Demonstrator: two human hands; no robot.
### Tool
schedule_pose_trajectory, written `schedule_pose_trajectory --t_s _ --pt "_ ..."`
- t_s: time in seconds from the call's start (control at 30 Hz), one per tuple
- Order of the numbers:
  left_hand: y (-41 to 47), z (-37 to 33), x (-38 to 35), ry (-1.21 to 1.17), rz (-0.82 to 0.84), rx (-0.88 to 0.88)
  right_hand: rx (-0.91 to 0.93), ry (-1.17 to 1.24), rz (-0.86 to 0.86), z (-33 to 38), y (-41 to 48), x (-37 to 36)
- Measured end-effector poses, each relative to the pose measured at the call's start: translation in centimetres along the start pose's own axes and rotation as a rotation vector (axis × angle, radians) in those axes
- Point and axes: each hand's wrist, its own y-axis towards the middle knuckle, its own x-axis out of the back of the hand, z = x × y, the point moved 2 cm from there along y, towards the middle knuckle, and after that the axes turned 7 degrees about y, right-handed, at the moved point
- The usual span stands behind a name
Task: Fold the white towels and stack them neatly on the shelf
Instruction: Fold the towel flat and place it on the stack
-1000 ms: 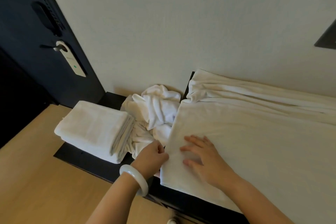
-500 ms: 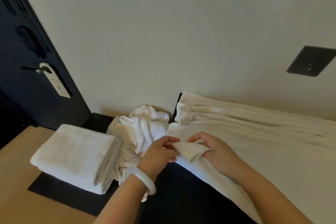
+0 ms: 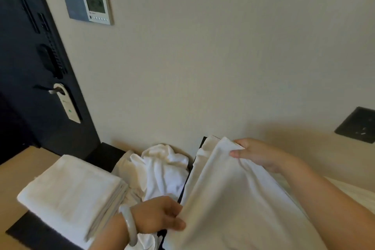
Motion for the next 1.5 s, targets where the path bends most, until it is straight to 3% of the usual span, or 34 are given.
schedule_pose_trajectory --t_s 0.13,0.23,0.3,0.37,0.47,0.57,0.73,1.0,1.13,1.23,1.3,1.4,1.5 --pt "-1.0 2.1 0.4 0.223 0.120 0.252 -0.050 -0.166 0.069 -4.4 3.8 -2.7" --pt "-0.2 2.1 0.4 0.329 0.035 0.335 -0.015 -0.191 0.013 -6.0 4.6 -4.7" --pt "1.1 0.5 1.0 0.256 -0.229 0.309 0.048 -0.175 0.002 -5.9 4.3 -5.5" --pt "3.2 -1.3 1.8 0.074 -0.480 0.173 0.130 -0.155 0.028 -4.9 3.4 -5.9" --pt "6.9 -3.9 2.8 -0.220 -0.459 0.051 0.200 -0.105 0.014 -3.3 1.6 -5.7" --pt "9.4 -5.7 3.9 -0.282 -0.481 0.036 0.120 -0.072 -0.058 -4.0 -0.2 -4.2" --pt "10.4 -6.0 5.4 -0.278 -0.743 0.032 -0.136 -0.423 -0.099 -10.1 -5.3 -1.2" --pt "10.8 -4.8 5.4 -0.380 -0.846 0.065 -0.227 -0.247 -0.276 -13.9 -10.1 3.4" --pt "10.2 -3.8 6.3 -0.419 -0.861 0.084 -0.263 -0.279 -0.217 -14.1 -12.1 6.5" --pt "10.5 -2.8 6.6 -0.510 -0.839 0.081 -0.129 -0.048 -0.146 -9.8 -14.4 9.3" --pt "11.6 -2.8 6.9 -0.578 -0.829 0.082 -0.035 0.079 -0.223 -6.8 -13.6 12.1" --pt "14.6 -3.3 7.5 -0.504 -0.916 0.122 -0.038 -0.287 -0.522 -7.2 -7.9 15.0" --pt "18.0 -2.9 7.3 -0.316 -0.886 0.188 -0.186 -0.570 -0.630 -13.7 -1.3 14.3"
